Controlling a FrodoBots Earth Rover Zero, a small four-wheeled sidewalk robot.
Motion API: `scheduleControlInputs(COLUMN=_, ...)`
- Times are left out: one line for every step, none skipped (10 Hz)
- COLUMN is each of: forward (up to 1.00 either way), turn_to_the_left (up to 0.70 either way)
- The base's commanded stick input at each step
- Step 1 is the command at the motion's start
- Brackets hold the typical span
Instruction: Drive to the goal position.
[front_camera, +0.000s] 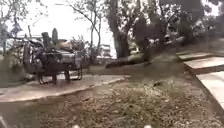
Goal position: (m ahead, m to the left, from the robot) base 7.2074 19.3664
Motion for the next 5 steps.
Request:
scheduleControlInputs(forward=1.00, turn_to_the_left=0.00)
scheduleControlInputs(forward=1.00, turn_to_the_left=0.00)
scheduleControlInputs(forward=1.00, turn_to_the_left=0.17)
scheduleControlInputs(forward=1.00, turn_to_the_left=0.40)
scheduleControlInputs(forward=1.00, turn_to_the_left=0.40)
